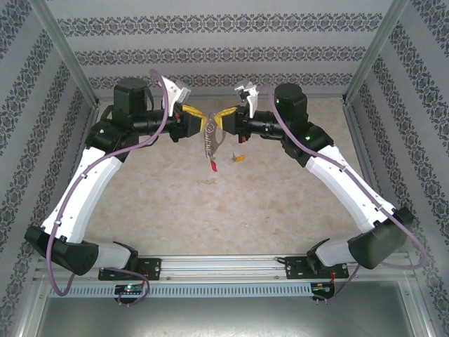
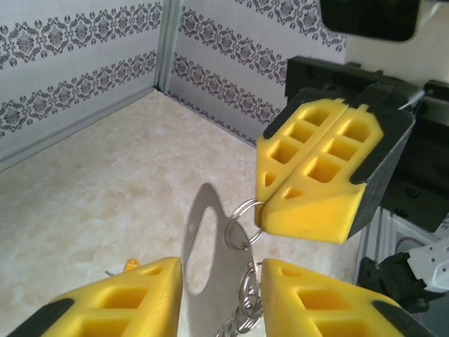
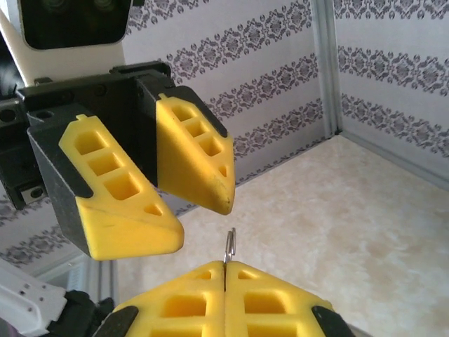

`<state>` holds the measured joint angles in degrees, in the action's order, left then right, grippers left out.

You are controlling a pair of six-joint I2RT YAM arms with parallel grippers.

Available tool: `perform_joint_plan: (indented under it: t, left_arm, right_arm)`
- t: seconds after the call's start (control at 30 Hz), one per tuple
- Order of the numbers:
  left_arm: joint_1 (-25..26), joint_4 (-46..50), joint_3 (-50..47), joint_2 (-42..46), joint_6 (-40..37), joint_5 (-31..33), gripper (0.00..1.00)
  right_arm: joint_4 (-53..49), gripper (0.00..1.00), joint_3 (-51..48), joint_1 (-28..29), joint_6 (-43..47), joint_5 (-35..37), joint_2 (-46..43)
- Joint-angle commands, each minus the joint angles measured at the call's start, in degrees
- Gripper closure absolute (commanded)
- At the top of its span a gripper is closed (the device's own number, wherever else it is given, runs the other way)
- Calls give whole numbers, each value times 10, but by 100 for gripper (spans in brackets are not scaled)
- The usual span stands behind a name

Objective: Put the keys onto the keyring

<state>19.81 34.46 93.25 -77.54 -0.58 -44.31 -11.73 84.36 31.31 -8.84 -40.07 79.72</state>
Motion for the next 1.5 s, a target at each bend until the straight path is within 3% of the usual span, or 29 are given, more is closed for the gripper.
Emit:
perform_joint_plan:
  t: [0.0, 0.2, 0.43, 1.03, 1.4, 1.47]
  left_arm:
    - [0, 44, 29, -3, -41, -4, 58]
    - [0, 50, 42, -4, -53, -43, 42]
    - [2, 78, 53, -5, -72, -59, 40]
    - [41, 120, 72, -14, -103, -67, 51]
    - [48, 137, 68, -12, -125, -63, 63]
    - [51, 139, 68, -14, -126, -63, 69]
  right_arm:
    - [-51, 100, 34, 9, 77, 25, -19]
    - [-129, 100, 75, 14, 144, 5, -7]
    - [-226, 100, 137, 15, 206, -32, 17]
    - [-227, 100, 141, 23, 228, -88, 17]
    - [-233, 100, 152, 31, 227, -97, 19]
    - [-234, 100, 154, 31, 228, -98, 21]
